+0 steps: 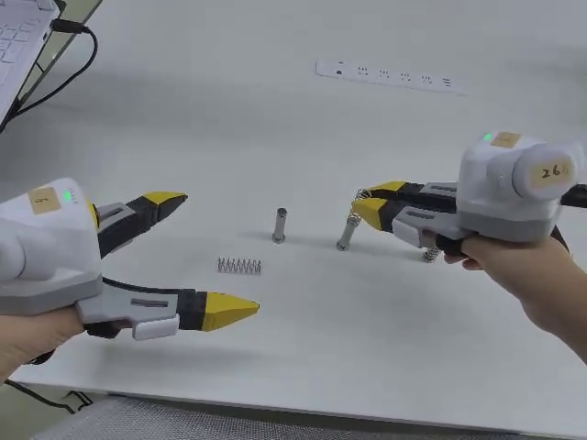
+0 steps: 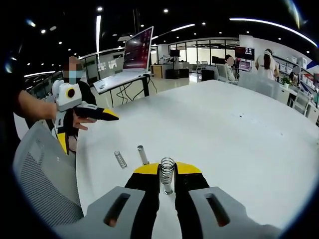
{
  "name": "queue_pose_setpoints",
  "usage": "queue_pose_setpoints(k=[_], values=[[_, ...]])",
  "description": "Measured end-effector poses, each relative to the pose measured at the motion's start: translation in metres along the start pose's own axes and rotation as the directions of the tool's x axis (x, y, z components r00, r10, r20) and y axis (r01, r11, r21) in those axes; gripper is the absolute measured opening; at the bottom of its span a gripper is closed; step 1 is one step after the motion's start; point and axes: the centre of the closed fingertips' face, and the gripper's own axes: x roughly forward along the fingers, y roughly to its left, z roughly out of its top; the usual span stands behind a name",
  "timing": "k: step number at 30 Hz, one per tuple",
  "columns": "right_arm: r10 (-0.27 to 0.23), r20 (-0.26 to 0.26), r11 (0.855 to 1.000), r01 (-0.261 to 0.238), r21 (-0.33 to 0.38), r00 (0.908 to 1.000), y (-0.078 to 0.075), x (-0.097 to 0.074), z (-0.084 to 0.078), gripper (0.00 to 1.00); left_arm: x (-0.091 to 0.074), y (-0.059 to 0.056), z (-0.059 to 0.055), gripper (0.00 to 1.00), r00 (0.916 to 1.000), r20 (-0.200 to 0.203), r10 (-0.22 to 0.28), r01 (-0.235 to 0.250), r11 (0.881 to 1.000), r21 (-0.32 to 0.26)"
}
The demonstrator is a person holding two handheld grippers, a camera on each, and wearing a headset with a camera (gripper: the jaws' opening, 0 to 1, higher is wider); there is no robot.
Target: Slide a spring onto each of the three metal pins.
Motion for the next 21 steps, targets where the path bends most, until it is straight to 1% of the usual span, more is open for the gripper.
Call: queue_pose_setpoints(k=[12, 16, 21], values=[[-0.003, -0.013, 1.0, 0.002, -0.008, 0.9999, -0.001, 0.004, -0.01, 0.08, 0.001, 0.002, 0.001, 0.99, 1.0, -0.001, 0.0, 0.0, 1.0, 0.001], [0.001, -0.028, 1.0, -0.002, -0.02, 0.9996, 0.0, 0.007, -0.015, 0.08, 0.001, 0.003, 0.001, 0.99, 1.0, -0.002, 0.002, -0.002, 1.0, -0.002], [0.002, -0.022, 1.0, -0.003, -0.014, 0.9998, 0.0, 0.008, -0.016, 0.08, 0.001, 0.003, -0.001, 0.99, 1.0, -0.006, 0.002, -0.002, 1.0, -0.004]])
